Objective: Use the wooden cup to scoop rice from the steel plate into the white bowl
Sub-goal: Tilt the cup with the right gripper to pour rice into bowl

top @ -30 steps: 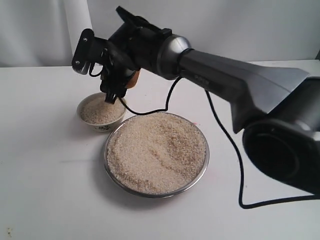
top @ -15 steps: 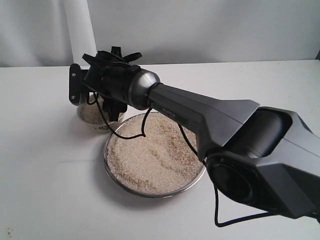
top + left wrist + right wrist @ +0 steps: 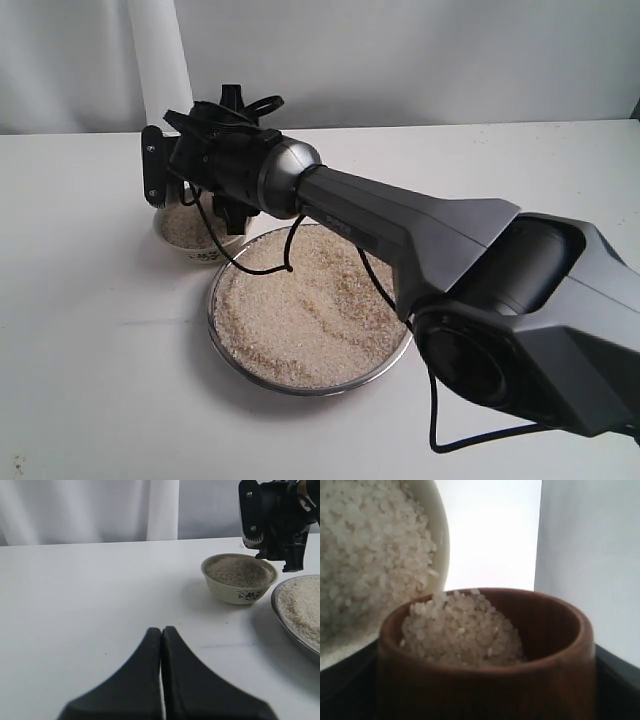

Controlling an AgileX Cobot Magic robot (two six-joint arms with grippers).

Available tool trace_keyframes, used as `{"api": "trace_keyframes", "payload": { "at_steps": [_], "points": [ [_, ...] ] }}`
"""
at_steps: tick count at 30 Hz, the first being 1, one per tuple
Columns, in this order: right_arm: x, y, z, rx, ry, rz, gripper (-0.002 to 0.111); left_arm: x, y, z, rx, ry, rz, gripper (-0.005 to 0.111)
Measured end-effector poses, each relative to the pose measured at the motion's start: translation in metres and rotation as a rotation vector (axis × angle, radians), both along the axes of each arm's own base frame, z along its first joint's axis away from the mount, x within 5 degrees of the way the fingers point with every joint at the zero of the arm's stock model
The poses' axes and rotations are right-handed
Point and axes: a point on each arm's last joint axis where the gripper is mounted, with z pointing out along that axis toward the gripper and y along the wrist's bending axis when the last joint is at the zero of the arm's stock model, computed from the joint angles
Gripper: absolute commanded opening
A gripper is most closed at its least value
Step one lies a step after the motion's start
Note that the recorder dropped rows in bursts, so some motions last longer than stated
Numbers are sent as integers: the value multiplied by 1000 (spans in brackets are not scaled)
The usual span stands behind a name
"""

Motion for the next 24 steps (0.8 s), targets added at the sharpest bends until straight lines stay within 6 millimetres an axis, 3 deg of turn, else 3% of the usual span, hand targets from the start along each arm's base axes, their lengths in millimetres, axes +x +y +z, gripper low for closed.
{"api": "trace_keyframes", "payload": {
  "at_steps": [9,24],
  "points": [
    [-16,20,3,-66,-42,117,0,0,0,0,0,0,0,0],
    [-12,18,8,-131,-116,137,0,0,0,0,0,0,0,0]
  ]
}}
